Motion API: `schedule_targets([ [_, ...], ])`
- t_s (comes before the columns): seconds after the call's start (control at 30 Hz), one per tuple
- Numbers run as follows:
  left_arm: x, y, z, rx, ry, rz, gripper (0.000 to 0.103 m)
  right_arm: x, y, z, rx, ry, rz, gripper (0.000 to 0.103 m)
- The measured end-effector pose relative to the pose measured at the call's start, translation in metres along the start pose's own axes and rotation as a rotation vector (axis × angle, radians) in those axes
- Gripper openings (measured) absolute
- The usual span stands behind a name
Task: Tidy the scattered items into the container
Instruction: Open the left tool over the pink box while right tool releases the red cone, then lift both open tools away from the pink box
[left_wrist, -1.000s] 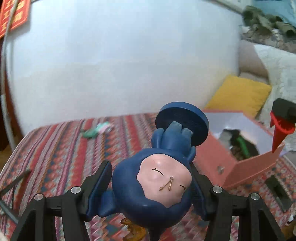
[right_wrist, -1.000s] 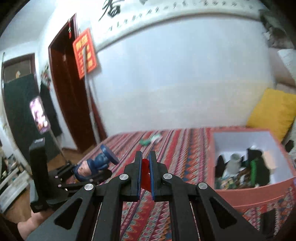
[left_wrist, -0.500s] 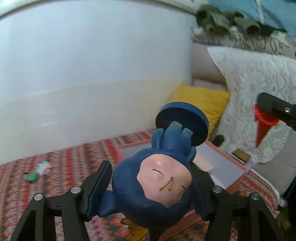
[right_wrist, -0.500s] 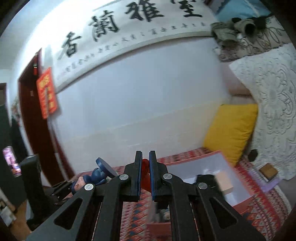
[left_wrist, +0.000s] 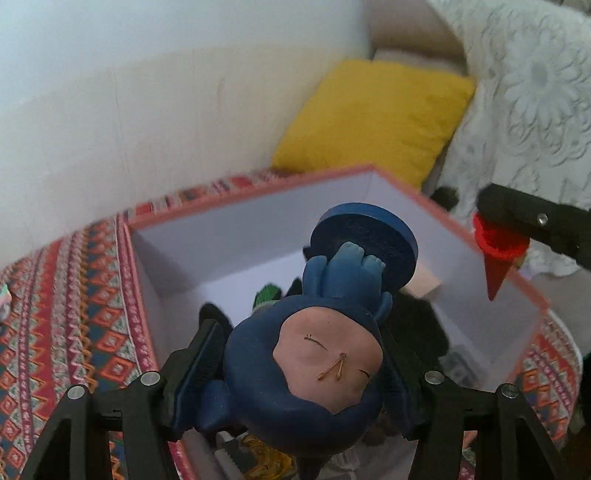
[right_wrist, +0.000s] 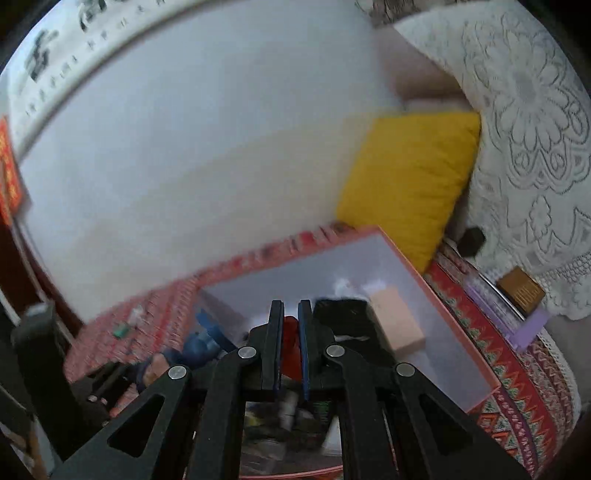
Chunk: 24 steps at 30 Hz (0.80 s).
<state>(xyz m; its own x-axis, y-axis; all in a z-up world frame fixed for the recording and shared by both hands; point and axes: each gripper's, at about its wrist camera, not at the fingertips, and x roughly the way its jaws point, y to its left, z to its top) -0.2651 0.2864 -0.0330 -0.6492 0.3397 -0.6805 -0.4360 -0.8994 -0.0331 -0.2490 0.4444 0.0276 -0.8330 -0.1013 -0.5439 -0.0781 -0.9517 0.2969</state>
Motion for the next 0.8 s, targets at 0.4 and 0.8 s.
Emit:
schedule_targets([
  [0.4, -0.078, 0.005, 0.012, -0.024, -0.257, 0.176, 0.103, -0.017, -0.001, -0.01, 0.024, -0.069, -0.031, 0.071],
  [0.8, -0.194, 0.038, -0.006, -0.083, -0.403, 0.304, 0.103, -0.08, 0.083, -0.016, -0.097, -0.158, 0.085, 0.079],
])
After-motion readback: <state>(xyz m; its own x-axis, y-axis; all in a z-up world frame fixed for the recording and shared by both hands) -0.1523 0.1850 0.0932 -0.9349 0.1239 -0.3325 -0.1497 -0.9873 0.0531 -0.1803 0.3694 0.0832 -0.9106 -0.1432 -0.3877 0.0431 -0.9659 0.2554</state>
